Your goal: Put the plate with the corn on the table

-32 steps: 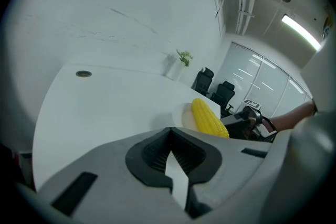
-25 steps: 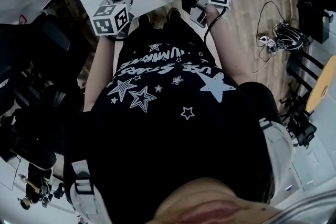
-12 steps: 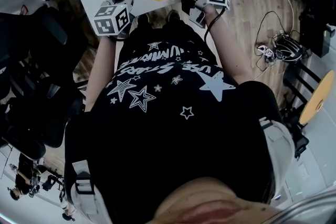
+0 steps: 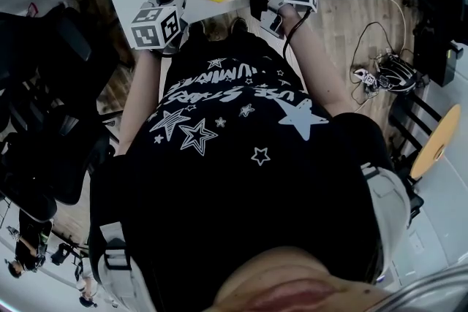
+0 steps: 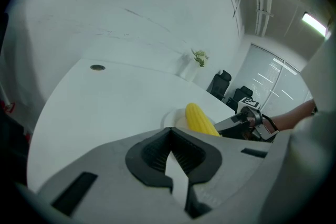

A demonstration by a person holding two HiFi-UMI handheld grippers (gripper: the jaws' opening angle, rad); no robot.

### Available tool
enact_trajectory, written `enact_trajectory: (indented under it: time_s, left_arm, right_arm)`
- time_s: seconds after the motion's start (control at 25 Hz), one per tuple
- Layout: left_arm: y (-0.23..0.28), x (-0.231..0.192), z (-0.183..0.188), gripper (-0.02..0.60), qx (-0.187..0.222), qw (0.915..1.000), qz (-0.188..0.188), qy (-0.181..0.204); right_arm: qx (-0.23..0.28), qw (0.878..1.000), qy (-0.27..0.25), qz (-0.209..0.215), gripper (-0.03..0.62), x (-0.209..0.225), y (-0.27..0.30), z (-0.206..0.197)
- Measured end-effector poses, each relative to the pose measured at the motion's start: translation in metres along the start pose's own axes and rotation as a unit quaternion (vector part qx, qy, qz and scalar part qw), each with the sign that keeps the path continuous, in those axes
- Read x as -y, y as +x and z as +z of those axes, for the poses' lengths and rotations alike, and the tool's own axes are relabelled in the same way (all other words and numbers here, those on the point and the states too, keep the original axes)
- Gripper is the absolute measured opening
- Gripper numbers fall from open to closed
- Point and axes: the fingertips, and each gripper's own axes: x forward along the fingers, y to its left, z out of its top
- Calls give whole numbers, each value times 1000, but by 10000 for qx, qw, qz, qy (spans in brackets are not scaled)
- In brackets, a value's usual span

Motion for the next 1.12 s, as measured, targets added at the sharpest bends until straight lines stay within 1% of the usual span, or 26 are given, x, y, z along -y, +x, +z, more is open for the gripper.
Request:
enact_trajectory:
  time_s: [0.44,0.68,0.8,0.96,1.04,1.12]
  left_arm:
    - [3,-1,1,5,-24,10000,6,16]
    - [2,3,-1,5,-22,10000,-21,32]
    - [3,2,-2,5,-39,10000,-47,47]
    - [1,1,0,5,-24,9999,-77,61]
    - [0,-1,1,5,-13,9999,-83,65]
    - [-1,-4,2,5,-6,9999,-80,69]
  right_arm:
    - [-77,9987,-98,-487,14,0,6,6]
    - [-57,9956,-212,-910,14,0,2,10]
    - [-88,9908,-368,-1300,24,1,3,10]
    - [-169,9797,-689,-1876,53,6,4,7]
    - [-170,9743,-842,-2081,60,6,6,7]
    - [-168,9717,-863,-2193,64,6,7,7]
